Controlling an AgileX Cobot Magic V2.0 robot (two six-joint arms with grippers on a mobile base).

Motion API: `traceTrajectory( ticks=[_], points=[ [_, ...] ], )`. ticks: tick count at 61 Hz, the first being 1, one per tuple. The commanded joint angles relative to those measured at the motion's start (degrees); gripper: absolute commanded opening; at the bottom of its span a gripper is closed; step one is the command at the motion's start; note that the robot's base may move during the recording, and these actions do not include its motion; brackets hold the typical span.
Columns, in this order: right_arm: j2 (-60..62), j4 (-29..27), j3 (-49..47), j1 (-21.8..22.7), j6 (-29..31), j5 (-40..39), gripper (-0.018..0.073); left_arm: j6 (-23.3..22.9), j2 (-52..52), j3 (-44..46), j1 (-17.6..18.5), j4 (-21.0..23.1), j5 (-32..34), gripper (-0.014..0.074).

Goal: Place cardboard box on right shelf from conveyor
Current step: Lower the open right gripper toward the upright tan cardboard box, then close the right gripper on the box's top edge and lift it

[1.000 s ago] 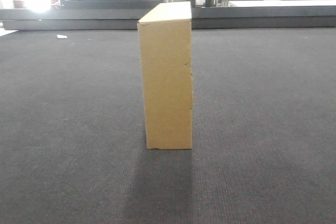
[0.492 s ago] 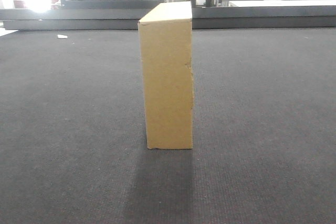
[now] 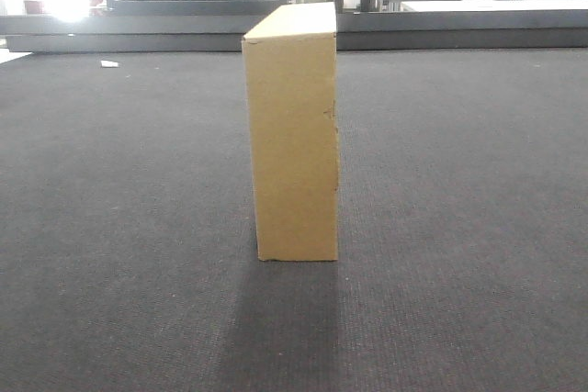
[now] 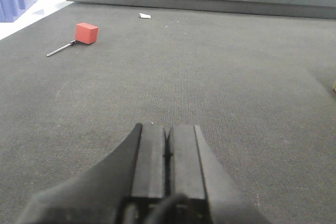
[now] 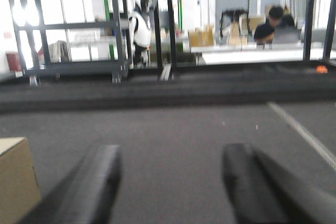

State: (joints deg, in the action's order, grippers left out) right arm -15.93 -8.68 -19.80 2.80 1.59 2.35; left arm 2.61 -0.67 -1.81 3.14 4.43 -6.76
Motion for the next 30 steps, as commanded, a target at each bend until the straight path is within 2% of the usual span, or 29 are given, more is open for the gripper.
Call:
traceTrajectory(
  ticks=[1, 8, 16, 23, 30],
  points=[
    [-6.8, -0.2, -5.6, -0.7, 0.0, -1.9, 0.063, 0.0, -0.9, -0.5, 0.2, 0.3, 5.0, -0.0116],
    [-16.1, -0.2, -12.6, -3.6, 0.0, 4.4, 0.0622, 0.0, -0.9, -0.5, 0.2, 0.3, 5.0, -0.0116],
    [-26.6, -0.2, -23.9, -8.9, 0.0, 16.5, 0.0622, 0.0, -0.9, -0.5, 0.2, 0.3, 5.0, -0.0116],
    [-36.3, -0.2, -35.9, -15.7, -0.6, 26.9, 0.0622, 0.0, -0.9, -0.5, 0.2, 0.3, 5.0, -0.0115],
    [-44.4, -0.2, -45.5, -22.7, -1.6, 31.8, 0.0622, 0.0, -0.9, -0.5, 0.2, 0.3, 5.0, -0.0116]
  ],
)
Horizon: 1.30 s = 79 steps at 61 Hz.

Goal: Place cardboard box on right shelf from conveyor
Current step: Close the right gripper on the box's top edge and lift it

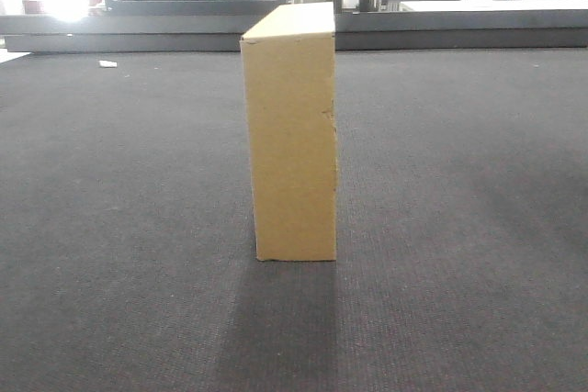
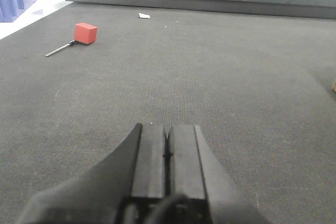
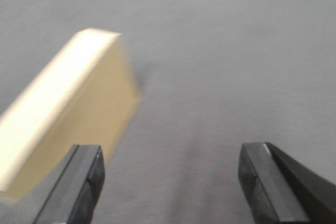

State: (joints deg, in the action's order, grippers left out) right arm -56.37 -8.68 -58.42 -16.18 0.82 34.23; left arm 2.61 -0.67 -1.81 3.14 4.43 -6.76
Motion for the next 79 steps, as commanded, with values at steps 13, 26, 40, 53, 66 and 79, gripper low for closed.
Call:
traceTrajectory(
  ticks=[13, 26, 40, 53, 66, 79],
  points=[
    [-19.2, 6.4, -22.2, -14.2, -16.9, 8.4, 0.0622, 0.0, -0.9, -0.5, 0.2, 0.3, 5.0, -0.0116],
    [-32.3, 17.6, -36.5, -21.7, -33.2, 21.0, 0.0622, 0.0, -0.9, -0.5, 0.2, 0.3, 5.0, -0.0116],
    [-41.9, 24.0, -47.7, -25.9, -43.2, 28.6, 0.0622, 0.0, -0.9, -0.5, 0.2, 0.3, 5.0, -0.0115],
    [-47.6, 29.5, -54.3, -27.7, -49.3, 34.5, 0.0622, 0.0, -0.9, -0.5, 0.2, 0.3, 5.0, -0.0115],
    [-49.7, 30.3, -54.6, -27.8, -49.8, 35.0, 0.0622, 0.0, -0.9, -0.5, 0.2, 0.3, 5.0, -0.0116],
    [-50.4, 30.5, -54.6, -27.6, -50.4, 34.6, 0.0622, 0.0, -0.9, -0.5, 0.2, 0.3, 5.0, -0.0115]
  ],
)
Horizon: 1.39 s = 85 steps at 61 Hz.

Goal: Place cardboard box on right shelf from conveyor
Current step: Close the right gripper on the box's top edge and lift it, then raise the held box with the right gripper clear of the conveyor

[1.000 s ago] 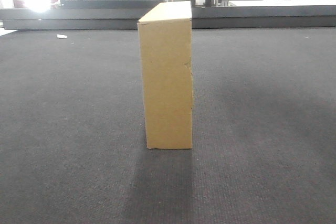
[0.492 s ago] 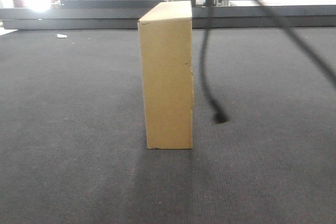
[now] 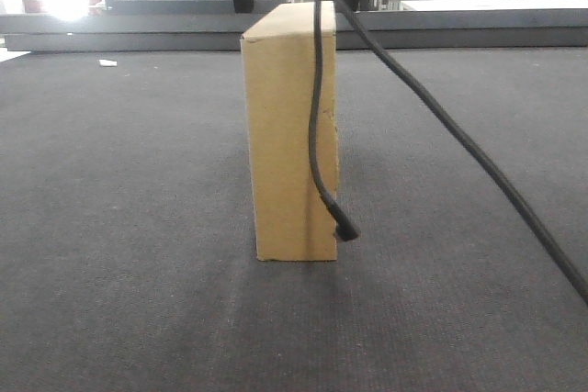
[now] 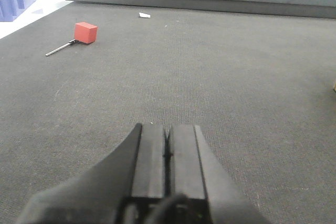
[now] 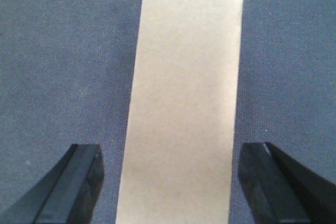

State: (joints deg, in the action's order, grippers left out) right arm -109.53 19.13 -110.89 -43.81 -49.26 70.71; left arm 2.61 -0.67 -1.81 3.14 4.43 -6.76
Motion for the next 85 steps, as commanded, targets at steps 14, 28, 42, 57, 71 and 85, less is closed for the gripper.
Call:
traceTrajectory(
  ticks=[14, 28, 42, 57, 71, 85],
  points=[
    [1.1, 2.6, -2.0, 0.2, -0.3, -0.7, 0.0622, 0.0, -0.9, -0.5, 0.2, 0.3, 5.0, -0.0116],
    [0.0, 1.6, -2.0, 1.2, -0.3, -0.2, 0.0597, 0.0, -0.9, -0.5, 0.2, 0.3, 5.0, -0.0116],
    [0.0, 1.2, -2.0, 2.2, 0.0, -0.2, 0.0277, 0.0, -0.9, -0.5, 0.2, 0.3, 5.0, -0.0116],
    [2.4, -1.0, -2.0, 4.6, 8.8, -2.8, 0.0235, 0.0, -0.9, -0.5, 0.2, 0.3, 5.0, -0.0116],
    [7.4, -6.9, -1.9, 9.4, 27.0, -5.5, 0.0235, 0.0, -0.9, -0.5, 0.2, 0.3, 5.0, -0.0116],
    [14.5, -8.1, 3.3, 15.9, 36.1, -4.5, 0.0235, 0.0, -0.9, -0.5, 0.2, 0.3, 5.0, -0.0116]
  ],
)
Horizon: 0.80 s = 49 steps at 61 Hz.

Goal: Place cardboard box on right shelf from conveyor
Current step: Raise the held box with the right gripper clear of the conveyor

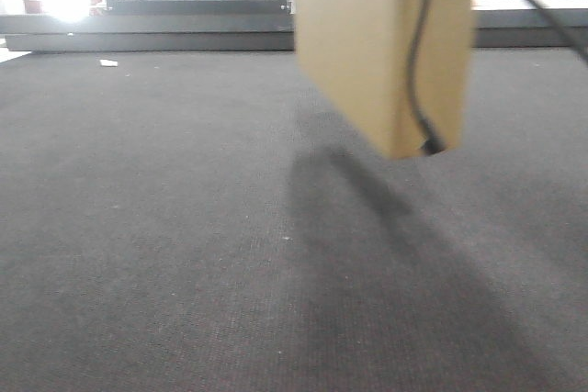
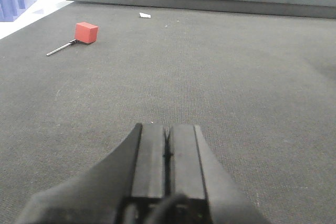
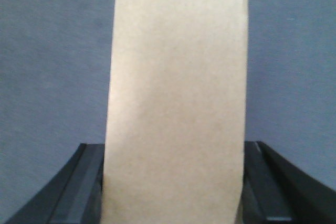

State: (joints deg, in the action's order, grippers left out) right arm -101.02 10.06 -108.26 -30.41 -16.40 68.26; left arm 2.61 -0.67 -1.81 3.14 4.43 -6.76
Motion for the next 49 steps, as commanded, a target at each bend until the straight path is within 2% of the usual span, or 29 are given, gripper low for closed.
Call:
traceTrajectory(
  ticks=[1, 12, 27, 34, 49],
  points=[
    [6.6, 0.6, 1.6, 3.4, 3.8, -2.1, 0.0235, 0.0, -0.9, -0.5, 0.2, 0.3, 5.0, -0.0116],
    [15.8, -2.6, 11.7, 10.8, 7.3, -4.5, 0.0235, 0.0, -0.9, -0.5, 0.2, 0.3, 5.0, -0.0116],
    [32.7, -3.7, 31.4, 19.2, 8.0, -13.6, 0.0235, 0.0, -0.9, -0.5, 0.2, 0.3, 5.0, -0.0116],
    [41.6, -3.7, 40.7, 21.1, 8.0, -16.6, 0.0235, 0.0, -0.9, -0.5, 0.2, 0.3, 5.0, -0.0116],
    [61.1, -3.7, 55.7, 21.3, 8.1, -22.4, 0.0235, 0.0, -0.9, -0.5, 0.2, 0.3, 5.0, -0.0116]
  ],
)
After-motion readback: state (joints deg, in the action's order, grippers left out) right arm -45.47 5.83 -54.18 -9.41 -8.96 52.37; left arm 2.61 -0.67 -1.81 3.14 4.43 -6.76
